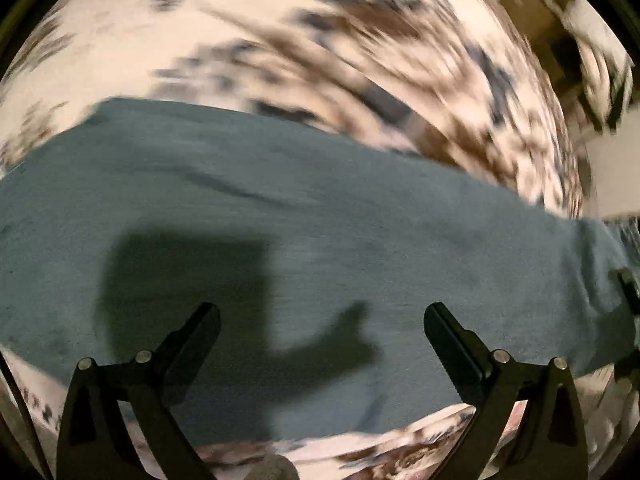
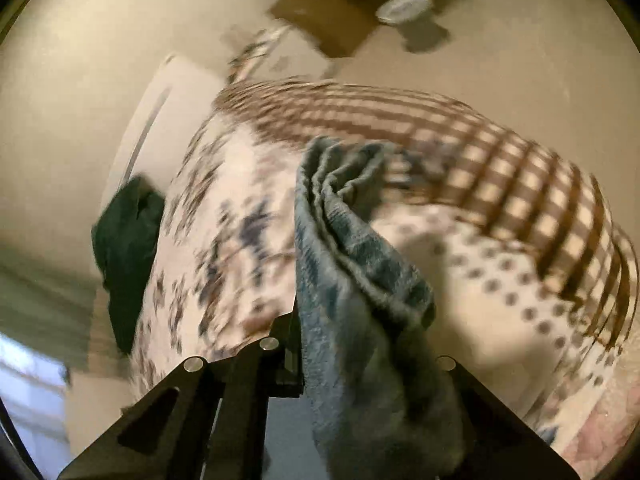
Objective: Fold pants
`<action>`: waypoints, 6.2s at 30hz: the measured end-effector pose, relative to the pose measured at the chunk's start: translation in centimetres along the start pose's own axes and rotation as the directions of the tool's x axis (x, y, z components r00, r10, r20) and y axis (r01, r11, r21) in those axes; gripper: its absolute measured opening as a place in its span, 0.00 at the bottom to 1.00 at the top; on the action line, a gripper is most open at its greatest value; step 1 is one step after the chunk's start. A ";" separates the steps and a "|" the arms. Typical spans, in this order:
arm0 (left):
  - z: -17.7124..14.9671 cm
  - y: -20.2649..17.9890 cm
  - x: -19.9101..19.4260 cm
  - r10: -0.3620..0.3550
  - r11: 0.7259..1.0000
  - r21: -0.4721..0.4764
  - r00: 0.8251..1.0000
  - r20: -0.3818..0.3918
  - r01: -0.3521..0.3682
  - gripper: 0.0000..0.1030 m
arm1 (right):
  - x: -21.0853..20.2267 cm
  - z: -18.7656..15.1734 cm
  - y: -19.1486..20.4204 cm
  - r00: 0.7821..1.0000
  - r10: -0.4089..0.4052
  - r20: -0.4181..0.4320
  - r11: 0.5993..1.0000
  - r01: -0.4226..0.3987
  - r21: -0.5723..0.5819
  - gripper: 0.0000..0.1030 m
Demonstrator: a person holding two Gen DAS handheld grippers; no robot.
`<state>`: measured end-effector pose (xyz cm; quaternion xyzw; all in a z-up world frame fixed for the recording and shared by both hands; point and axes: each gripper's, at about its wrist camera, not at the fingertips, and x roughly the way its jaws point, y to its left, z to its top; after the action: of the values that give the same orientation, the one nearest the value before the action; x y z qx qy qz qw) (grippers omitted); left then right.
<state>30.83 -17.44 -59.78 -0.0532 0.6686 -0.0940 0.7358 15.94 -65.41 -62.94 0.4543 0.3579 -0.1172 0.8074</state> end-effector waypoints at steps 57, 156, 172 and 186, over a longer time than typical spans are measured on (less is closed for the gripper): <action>-3.5 18.6 -0.2 0.089 0.995 -0.033 0.995 -0.051 -0.091 0.52 | 17.1 -29.7 18.0 0.648 -0.589 -0.483 0.679 0.072 -0.731 0.90; 5.3 9.0 -2.3 -0.261 0.950 -0.139 0.955 0.140 0.280 0.99 | 10.0 -7.6 5.6 0.778 -0.290 -0.557 0.956 0.217 -0.196 0.31; 11.3 14.0 6.6 -0.425 0.836 -0.357 0.903 0.060 0.417 0.18 | 16.3 -6.5 7.9 0.820 -0.247 -0.517 0.949 0.096 -0.301 0.30; 8.9 12.6 1.2 -0.390 0.885 -0.259 0.920 0.039 0.386 0.84 | 13.4 -5.5 6.3 0.797 -0.140 -0.587 0.987 0.066 -0.146 0.85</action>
<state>40.62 -5.77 -62.59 -0.2817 0.6559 -0.1504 0.6840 26.18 -55.58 -69.81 0.3993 0.6236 0.0088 0.6720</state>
